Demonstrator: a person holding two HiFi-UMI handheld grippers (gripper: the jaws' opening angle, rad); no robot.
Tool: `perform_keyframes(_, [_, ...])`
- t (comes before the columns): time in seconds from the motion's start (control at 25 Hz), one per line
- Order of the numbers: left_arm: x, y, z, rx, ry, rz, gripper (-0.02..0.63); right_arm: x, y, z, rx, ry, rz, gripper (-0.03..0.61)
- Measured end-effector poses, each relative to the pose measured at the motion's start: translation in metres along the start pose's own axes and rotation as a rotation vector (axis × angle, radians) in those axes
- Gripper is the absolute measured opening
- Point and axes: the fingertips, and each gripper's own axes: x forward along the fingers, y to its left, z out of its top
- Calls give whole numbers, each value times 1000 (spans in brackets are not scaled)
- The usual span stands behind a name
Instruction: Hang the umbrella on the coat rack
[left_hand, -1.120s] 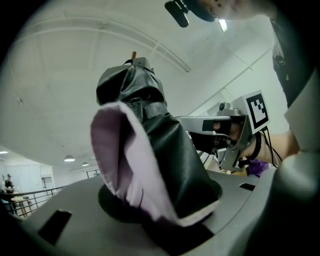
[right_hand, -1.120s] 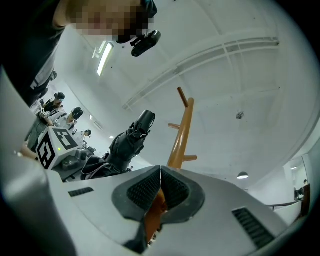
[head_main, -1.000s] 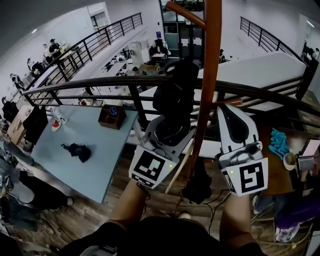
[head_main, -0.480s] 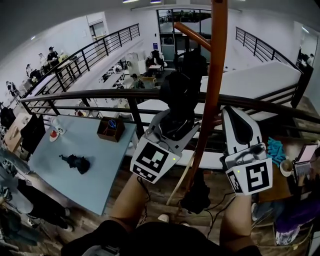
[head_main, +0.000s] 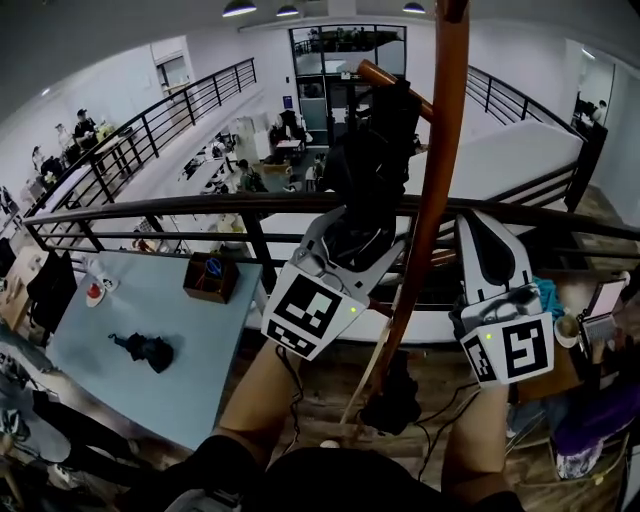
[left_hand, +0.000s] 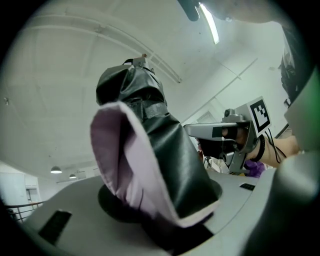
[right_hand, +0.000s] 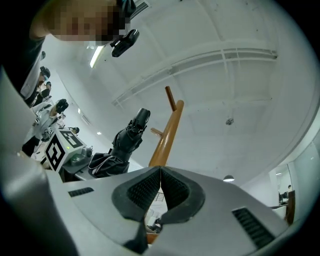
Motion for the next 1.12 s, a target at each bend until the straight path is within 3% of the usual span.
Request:
perform_keyframes(0.8, [19, 46, 28, 24, -89, -90, 229, 27, -12, 14, -68, 8, -87, 29])
perform_keyframes(1.12, [32, 47, 22, -45, -92, -189, 230, 27, -18, 16, -73, 10, -112, 29])
